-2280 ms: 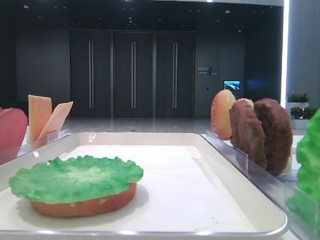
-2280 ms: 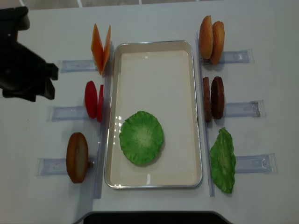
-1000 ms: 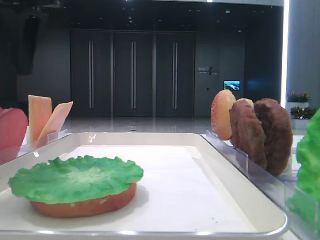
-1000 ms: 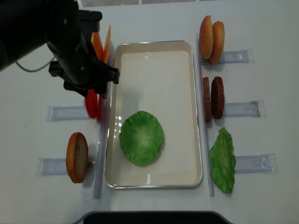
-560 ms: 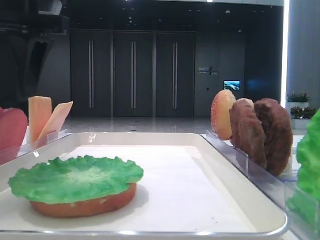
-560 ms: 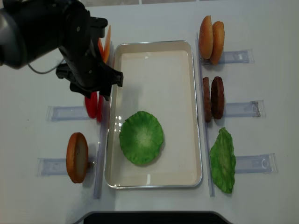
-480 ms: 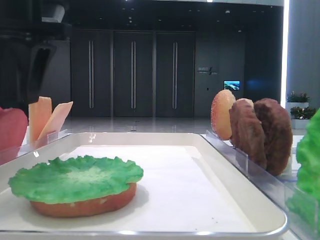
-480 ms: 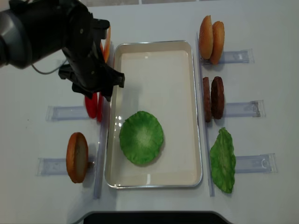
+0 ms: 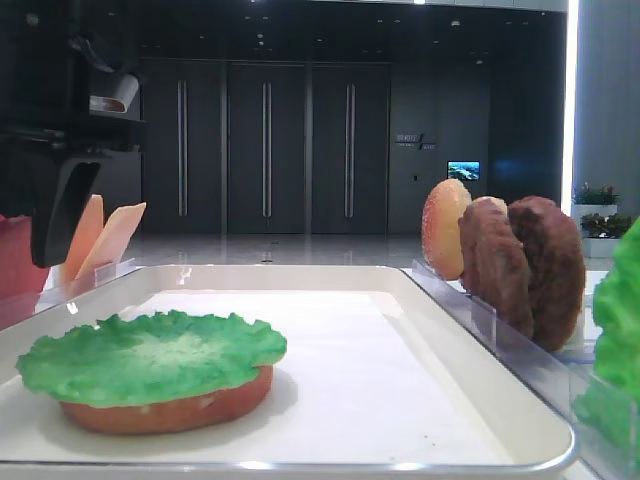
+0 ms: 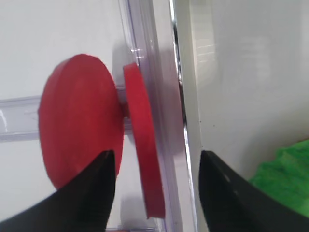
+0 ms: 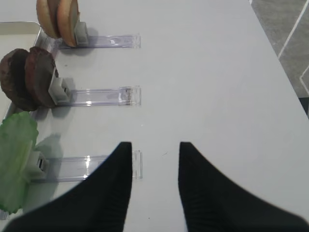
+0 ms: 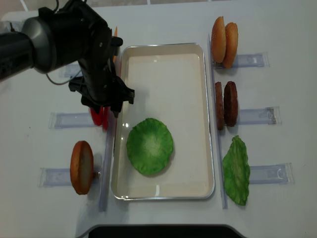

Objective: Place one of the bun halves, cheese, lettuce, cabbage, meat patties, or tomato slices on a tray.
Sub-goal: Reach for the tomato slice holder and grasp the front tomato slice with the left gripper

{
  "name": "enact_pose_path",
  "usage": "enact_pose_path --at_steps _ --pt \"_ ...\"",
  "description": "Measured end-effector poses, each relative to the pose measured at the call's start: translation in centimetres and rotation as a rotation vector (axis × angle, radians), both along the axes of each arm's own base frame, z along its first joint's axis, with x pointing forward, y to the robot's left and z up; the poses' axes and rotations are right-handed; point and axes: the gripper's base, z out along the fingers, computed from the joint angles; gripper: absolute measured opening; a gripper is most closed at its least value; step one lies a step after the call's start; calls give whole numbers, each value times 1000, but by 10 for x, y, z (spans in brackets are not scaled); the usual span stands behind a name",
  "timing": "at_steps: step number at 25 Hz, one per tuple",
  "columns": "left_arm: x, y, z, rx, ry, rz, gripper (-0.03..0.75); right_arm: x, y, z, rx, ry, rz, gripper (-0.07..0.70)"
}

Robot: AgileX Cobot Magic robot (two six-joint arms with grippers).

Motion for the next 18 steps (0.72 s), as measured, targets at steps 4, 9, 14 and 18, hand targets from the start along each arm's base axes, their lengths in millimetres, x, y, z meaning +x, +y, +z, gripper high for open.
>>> enact_pose_path --at_steps 4,9,14,18 --pt "1 0 -1 8 -5 -5 421 0 0 0 0 0 0 232" --pt "2 1 -1 20 -10 -11 421 0 0 0 0 0 0 232" --pt "2 1 -1 23 -12 -14 420 0 0 0 0 0 0 232" --pt "2 2 -1 26 -14 -16 351 0 0 0 0 0 0 232"
